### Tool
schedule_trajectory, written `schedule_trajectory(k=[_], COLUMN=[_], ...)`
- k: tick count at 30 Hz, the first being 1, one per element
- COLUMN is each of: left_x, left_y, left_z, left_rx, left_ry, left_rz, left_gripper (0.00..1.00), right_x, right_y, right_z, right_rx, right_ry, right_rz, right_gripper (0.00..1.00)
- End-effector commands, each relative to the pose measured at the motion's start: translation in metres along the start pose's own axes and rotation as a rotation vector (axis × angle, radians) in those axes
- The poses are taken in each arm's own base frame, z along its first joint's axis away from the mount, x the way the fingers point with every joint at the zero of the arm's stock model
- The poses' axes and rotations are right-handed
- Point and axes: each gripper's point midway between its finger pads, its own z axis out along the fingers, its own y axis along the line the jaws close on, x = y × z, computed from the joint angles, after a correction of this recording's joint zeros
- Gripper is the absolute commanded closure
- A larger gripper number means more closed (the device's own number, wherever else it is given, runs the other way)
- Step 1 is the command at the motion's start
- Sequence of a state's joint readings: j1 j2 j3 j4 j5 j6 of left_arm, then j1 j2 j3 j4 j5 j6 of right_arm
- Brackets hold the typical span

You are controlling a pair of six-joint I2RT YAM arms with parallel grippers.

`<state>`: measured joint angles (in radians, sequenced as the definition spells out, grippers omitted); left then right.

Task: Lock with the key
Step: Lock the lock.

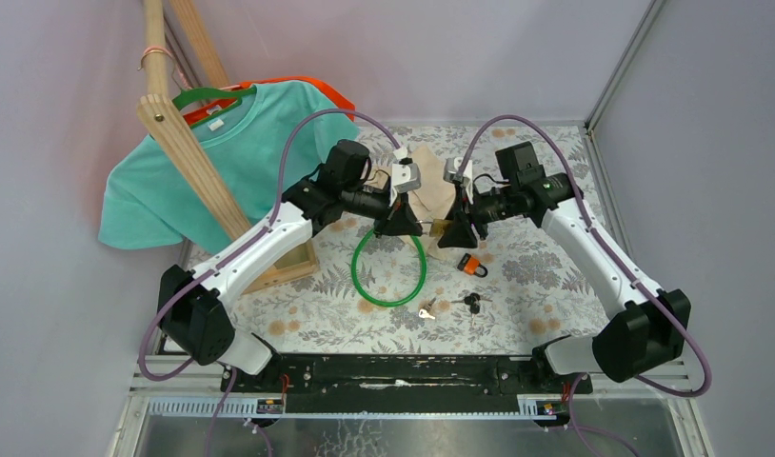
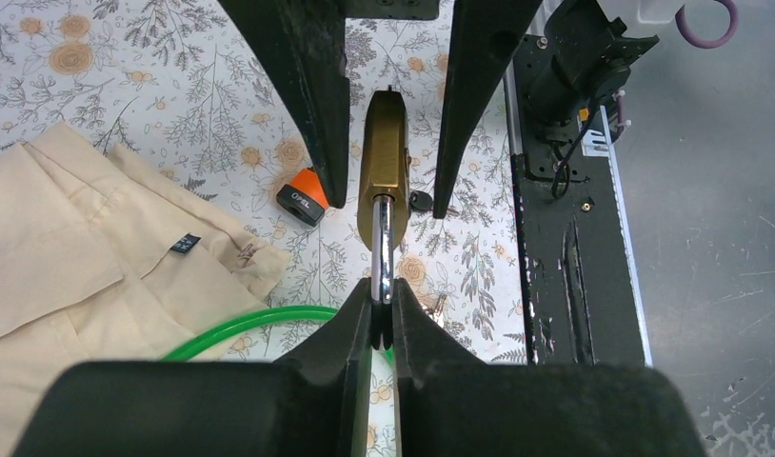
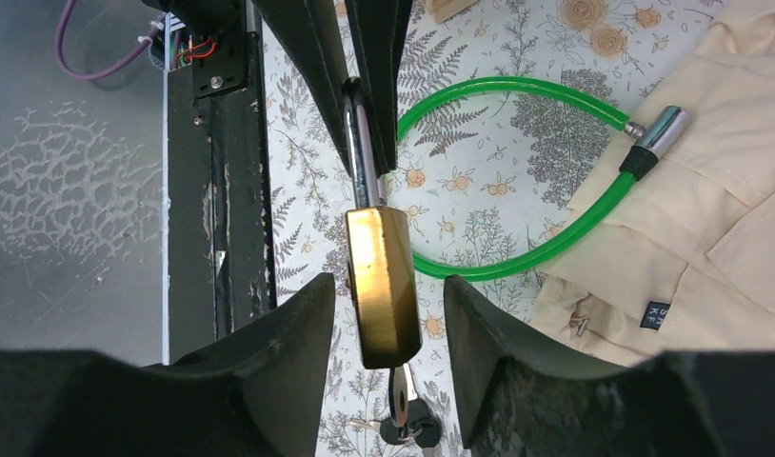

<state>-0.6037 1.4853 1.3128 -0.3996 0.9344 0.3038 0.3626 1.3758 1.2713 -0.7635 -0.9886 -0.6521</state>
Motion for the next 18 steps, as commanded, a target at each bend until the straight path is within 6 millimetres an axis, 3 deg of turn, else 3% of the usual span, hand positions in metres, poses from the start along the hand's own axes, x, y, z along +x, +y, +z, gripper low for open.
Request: schedule_trajectory(k=[1, 7, 14, 18], left_x=[-0.0265, -0.0274, -0.0273, -0.0269], left_y=[-0.0027, -0.0025, -0.0022, -0.0031], left_z=[-0.0046, -0.0042, 0.0004, 0.0034], left_rx=[0.009, 0.008, 0.024, 0.043], left_ry=[-0.082, -0.086, -0.128, -0.141], left_rz=[0.080, 0.069, -0.006, -0.034], left_gripper=[1.00, 1.00, 1.00, 1.00], right_x=[-0.0152, -0.0138, -0.0172, -0.0170], right_y=[0.0088, 0.0107, 0.0134, 0.0154], right_z=[-0.0061, -0.0056, -0.0055, -0.0052], right_rx=[-0.006, -0.011, -0.010, -0.006], right_ry=[-0.050, -0.054, -0.085, -0.100], right_rz=[-0.048, -0.051, -0.049, -0.041], right_gripper=[0.50, 0.66, 1.00, 1.00])
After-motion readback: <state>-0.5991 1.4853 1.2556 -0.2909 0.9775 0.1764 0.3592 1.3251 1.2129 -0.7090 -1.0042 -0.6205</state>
